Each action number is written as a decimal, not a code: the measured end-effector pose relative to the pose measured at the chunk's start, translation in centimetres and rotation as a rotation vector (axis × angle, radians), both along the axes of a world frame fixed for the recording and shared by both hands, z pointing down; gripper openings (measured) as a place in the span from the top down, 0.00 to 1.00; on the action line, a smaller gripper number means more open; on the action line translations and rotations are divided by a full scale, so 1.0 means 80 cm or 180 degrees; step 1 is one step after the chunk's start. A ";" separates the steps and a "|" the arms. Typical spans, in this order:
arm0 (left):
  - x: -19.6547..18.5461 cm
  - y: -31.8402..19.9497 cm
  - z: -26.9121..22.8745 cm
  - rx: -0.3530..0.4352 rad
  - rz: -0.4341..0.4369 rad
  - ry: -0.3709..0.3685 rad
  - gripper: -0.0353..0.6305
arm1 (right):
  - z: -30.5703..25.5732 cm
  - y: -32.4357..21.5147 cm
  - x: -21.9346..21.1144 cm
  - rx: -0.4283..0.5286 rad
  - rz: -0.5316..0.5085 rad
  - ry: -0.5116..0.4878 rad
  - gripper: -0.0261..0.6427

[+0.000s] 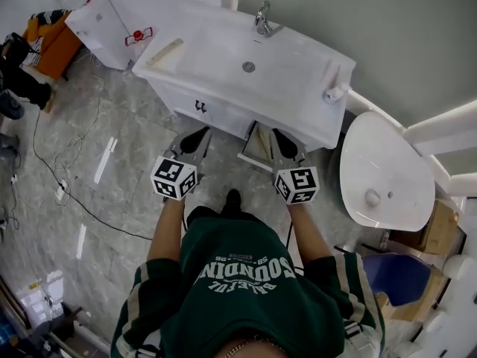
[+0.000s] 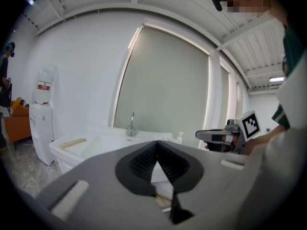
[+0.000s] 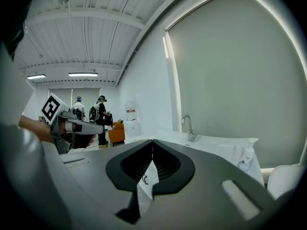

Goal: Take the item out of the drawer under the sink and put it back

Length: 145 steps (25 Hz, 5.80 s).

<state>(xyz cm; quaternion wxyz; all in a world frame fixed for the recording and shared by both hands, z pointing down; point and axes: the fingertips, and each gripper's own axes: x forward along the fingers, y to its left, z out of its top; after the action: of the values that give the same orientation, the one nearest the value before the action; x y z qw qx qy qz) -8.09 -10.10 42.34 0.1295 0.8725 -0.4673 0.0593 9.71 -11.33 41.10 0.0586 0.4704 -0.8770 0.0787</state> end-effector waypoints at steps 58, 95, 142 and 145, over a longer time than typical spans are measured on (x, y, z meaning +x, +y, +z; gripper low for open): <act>0.048 -0.050 0.221 -0.0734 0.0526 -0.0247 0.87 | 0.451 -0.064 0.038 -0.1855 -0.0279 0.1377 0.81; -0.023 -0.035 0.287 -0.1217 0.0214 -0.0329 0.87 | 0.665 -0.080 0.084 -0.2884 -0.0275 0.2571 0.89; -0.013 -0.082 0.037 -0.0072 0.0145 -0.0296 0.87 | 0.102 -0.117 -0.004 -0.0861 -0.0109 0.0817 0.89; -0.013 -0.095 0.018 0.0047 0.0139 -0.0310 0.87 | 0.048 -0.130 0.004 -0.0640 -0.0013 0.0622 0.89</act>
<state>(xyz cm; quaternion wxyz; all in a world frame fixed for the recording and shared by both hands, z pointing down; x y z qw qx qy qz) -9.14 -17.70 43.79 0.0988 0.8796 -0.4543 0.1011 10.00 -21.73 44.94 0.1908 0.4658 -0.8557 0.1198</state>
